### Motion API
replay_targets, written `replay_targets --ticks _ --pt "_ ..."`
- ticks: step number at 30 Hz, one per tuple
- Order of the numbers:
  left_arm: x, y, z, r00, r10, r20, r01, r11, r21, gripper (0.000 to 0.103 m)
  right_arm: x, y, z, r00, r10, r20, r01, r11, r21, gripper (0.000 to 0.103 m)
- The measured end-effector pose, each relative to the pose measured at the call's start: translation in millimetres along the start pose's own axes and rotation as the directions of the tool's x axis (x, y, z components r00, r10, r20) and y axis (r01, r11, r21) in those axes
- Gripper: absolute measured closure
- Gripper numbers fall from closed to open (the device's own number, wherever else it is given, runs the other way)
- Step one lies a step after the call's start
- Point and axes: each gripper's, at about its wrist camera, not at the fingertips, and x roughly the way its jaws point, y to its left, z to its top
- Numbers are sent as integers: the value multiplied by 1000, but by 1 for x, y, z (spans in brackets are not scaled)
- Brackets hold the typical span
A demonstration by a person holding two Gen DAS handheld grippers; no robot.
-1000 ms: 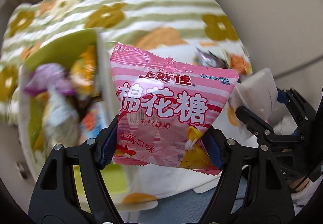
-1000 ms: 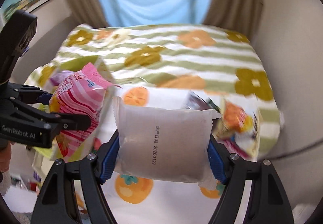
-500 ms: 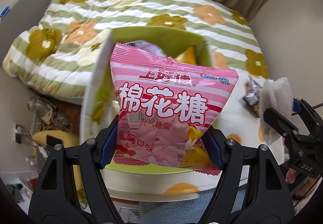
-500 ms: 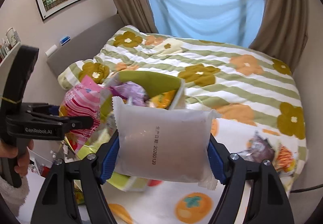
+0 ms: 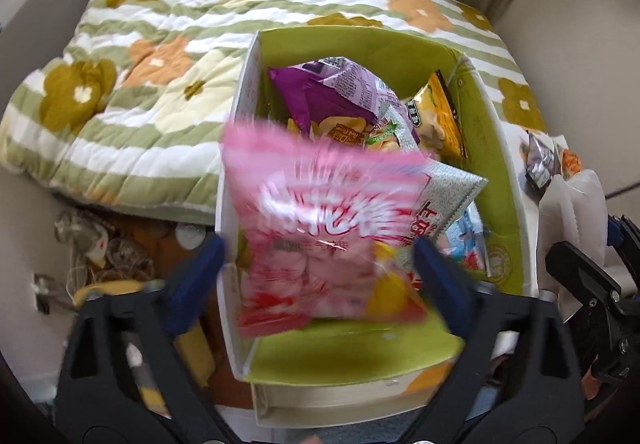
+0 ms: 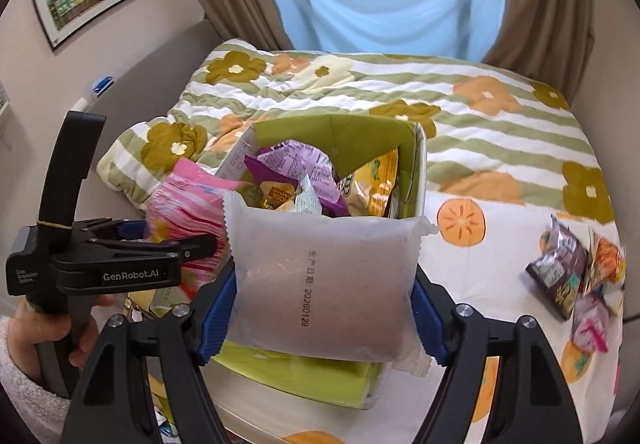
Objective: Organize snacks
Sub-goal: 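Drop the marshmallow bag in the box with left tool while right drops white pack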
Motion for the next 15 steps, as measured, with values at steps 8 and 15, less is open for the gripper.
replay_targets --ticks 8,15 --pt "-14 3 -22 998 0 61 -1 1000 8 1 10 0 -9 999 -28 -30 29 999 33 30" --pt "-31 14 -41 992 18 123 -11 998 -59 0 21 10 -14 999 -33 -37 33 999 -18 30"
